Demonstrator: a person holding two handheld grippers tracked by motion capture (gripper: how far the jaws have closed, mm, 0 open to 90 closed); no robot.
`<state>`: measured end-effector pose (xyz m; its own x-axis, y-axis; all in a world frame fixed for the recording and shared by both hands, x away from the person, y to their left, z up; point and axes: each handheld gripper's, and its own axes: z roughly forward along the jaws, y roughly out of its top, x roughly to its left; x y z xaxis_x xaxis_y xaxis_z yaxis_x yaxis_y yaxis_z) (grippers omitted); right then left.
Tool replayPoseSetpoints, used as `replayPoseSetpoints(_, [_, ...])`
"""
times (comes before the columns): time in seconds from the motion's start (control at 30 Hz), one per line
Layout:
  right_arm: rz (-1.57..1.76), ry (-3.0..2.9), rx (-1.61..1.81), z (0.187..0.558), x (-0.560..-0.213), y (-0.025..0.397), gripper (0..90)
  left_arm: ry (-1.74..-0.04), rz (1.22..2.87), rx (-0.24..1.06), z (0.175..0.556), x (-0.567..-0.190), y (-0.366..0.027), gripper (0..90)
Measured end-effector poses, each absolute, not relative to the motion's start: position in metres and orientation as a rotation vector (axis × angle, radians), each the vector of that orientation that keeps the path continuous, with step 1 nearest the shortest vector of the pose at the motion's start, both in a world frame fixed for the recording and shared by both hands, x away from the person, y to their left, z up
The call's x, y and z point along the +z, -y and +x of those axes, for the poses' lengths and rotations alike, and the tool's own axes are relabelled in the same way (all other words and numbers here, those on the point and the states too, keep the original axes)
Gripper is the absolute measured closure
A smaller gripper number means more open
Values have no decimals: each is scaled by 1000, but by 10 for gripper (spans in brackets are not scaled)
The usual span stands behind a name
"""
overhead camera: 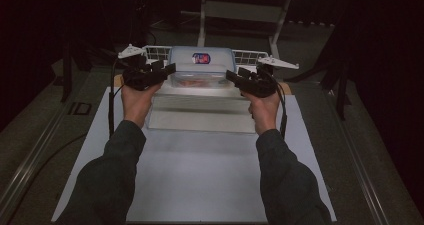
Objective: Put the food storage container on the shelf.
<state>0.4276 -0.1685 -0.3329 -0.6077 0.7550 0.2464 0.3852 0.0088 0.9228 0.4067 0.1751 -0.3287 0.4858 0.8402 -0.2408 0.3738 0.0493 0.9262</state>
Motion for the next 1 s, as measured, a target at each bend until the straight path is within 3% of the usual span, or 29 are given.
replayPoseSetpoints(0.33, [1078,-2113,1412,411,-327,170,334,-1054,1594,581,377,-318,-187,452])
replayPoseSetpoints(0.63, [922,-2207,1243,382,-332,158,274,-1010,1679,486,356,-335,-186,467])
replayPoseSetpoints(1.0, [873,-2268,1279,352,-353,165,249,-1001,1777,467,317,-360,-198,373])
